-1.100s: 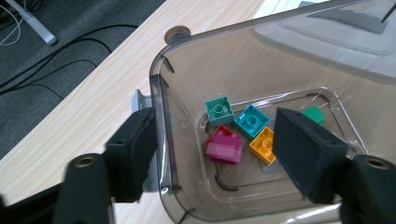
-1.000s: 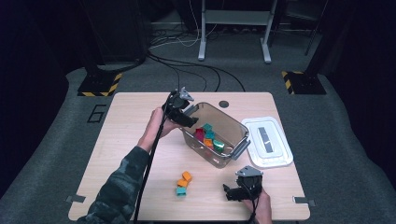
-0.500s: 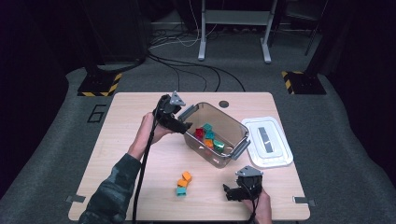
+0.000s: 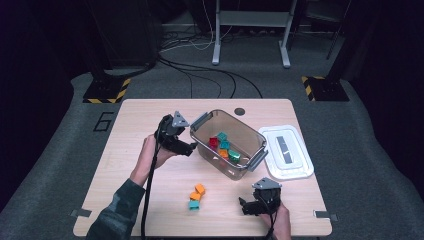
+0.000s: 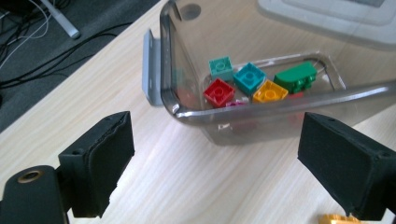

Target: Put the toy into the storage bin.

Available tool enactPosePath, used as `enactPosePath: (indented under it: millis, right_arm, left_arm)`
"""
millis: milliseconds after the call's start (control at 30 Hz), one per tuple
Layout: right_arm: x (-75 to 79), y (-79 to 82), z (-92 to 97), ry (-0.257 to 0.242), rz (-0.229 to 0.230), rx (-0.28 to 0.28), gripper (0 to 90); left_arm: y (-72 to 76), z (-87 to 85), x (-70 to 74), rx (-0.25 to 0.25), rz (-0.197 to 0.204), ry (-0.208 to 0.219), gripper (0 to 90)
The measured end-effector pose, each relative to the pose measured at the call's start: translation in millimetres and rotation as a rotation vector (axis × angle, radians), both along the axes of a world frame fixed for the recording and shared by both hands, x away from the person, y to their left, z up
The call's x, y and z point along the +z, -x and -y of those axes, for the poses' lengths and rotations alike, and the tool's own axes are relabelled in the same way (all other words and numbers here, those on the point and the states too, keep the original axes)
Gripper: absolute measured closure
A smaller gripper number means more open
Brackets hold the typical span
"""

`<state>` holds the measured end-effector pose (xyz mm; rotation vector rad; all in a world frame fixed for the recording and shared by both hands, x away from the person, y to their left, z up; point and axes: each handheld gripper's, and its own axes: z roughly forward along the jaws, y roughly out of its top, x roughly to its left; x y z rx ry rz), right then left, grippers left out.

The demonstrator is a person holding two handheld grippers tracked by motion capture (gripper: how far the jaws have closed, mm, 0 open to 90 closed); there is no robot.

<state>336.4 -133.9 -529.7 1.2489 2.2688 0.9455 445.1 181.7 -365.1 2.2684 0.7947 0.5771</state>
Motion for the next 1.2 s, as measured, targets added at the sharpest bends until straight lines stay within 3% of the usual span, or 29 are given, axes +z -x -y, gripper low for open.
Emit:
enactPosePath:
  millis: [600,1200]
  right_arm:
    - [0.0,0.0,0.0,0.0,0.0,0.0,0.0]
    - [0.0,0.0,0.0,0.0,0.0,0.0,0.0]
  left_arm:
    - [23.8,-8.3,-52.8,0.027,-0.086,-0.003,6.4]
    - [40.0,11.2,-94.2,-0.033,-0.177,-0.023,4.3]
